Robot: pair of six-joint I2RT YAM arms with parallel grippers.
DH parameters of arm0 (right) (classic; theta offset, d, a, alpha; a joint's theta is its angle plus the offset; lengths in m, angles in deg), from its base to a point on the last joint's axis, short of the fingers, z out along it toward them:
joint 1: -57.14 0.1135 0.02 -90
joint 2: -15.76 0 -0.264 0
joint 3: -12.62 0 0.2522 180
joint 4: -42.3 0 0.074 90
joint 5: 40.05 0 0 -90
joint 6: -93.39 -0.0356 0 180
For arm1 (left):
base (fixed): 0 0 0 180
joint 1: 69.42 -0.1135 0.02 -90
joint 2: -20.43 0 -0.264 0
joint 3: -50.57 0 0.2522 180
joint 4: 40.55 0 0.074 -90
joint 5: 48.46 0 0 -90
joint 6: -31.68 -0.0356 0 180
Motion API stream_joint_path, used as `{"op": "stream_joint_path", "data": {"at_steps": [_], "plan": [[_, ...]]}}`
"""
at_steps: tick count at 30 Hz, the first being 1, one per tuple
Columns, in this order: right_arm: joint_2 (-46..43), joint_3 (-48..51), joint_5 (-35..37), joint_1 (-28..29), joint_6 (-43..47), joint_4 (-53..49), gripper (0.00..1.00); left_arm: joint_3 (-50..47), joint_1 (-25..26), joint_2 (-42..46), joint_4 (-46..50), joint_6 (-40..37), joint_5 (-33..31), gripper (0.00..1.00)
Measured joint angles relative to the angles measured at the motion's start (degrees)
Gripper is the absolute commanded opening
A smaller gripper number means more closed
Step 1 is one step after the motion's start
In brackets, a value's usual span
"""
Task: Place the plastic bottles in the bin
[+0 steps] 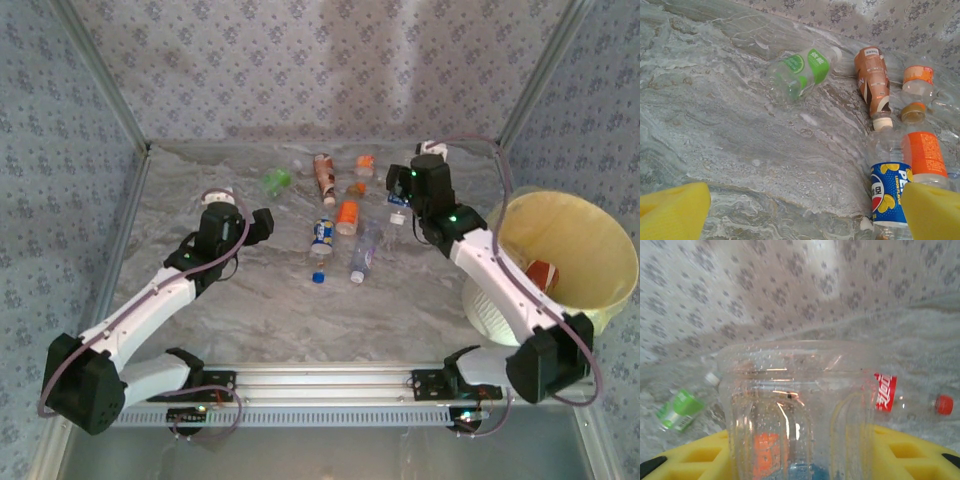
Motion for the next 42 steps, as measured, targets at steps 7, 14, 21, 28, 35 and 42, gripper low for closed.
{"op": "stream_joint_path", "data": {"at_steps": [7,14,21,28,35,42], "plan": [[-9.1,-0.1,0.3,0.1,4.5,-1.8,0.45,0.0,0.0,-0.3,-0.6,0.8,0.0,0.98],[-17.2,-3.4,4.6,0.2,9.9,-8.0,0.43,0.0,-0.1,-1.9,-2.4,1.4,0.5,0.98],[-23.8,-5.9,12.6,-1.3,14.5,-13.4,0.42,0.7,-0.2,-5.2,-2.5,1.5,2.3,0.98],[-24.4,-13.0,25.1,-8.2,17.2,-23.7,0.42,2.4,-0.1,-7.0,-2.7,2.2,3.9,0.98],[-23.6,-13.4,22.3,-28.6,16.7,-32.2,0.48,2.5,-0.2,-7.1,-3.0,2.6,4.6,0.98],[-20.8,-9.6,18.5,-43.7,13.7,-35.7,0.51,2.5,-0.2,-7.1,-3.0,2.8,4.7,0.98]]}}
